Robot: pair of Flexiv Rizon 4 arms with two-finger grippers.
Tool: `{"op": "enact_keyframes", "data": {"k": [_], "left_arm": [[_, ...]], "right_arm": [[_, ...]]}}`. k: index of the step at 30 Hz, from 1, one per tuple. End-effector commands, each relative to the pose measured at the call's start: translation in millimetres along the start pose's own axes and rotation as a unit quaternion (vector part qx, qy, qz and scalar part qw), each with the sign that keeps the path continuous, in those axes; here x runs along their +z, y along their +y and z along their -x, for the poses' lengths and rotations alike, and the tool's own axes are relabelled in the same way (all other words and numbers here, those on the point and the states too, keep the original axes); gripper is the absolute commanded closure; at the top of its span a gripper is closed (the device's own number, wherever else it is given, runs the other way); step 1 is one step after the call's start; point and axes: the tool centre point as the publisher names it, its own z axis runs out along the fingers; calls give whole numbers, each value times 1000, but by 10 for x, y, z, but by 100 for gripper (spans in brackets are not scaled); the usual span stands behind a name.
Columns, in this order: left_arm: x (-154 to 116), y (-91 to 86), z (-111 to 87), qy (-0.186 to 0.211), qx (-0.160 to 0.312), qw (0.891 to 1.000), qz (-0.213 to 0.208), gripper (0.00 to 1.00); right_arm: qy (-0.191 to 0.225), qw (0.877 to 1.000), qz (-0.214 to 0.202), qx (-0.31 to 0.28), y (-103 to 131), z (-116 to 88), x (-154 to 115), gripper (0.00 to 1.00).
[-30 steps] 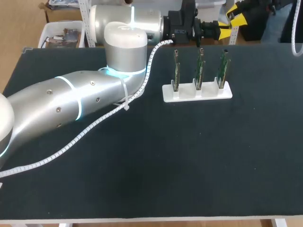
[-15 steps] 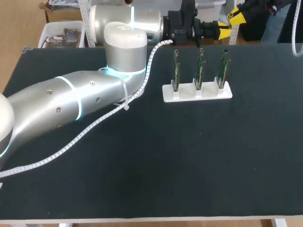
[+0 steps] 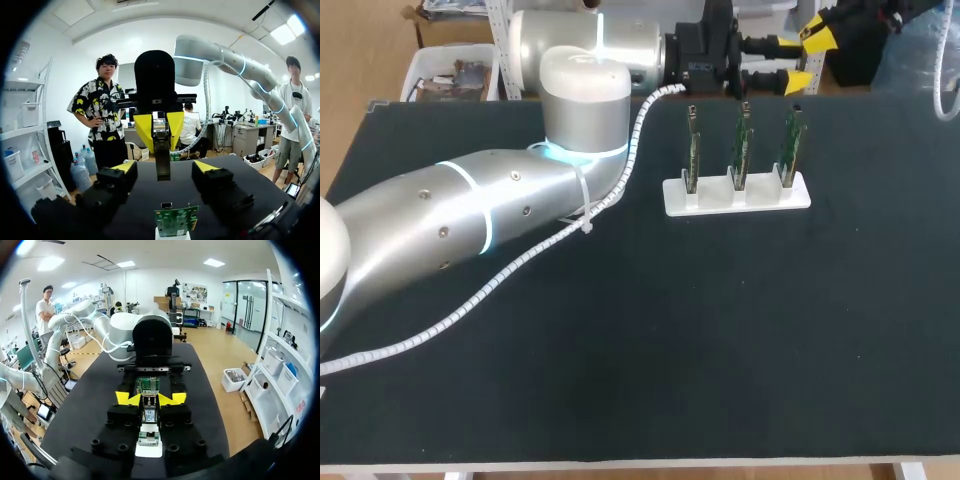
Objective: Pick up the optical module with the left hand, and insert it into the network port with the right hand.
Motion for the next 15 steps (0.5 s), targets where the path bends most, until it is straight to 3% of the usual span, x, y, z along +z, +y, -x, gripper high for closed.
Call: {"op": "enact_keyframes", "data": {"k": [1,15], "left_arm": [[-19,24,16,17,0,1000,0,0],[-390,47,-35,82,2,997,2,0]], "right_arm": [[-1,934,358,-1,-87,1,-12,100],[-6,933,359,-5,-106,13,-8,100]]}}
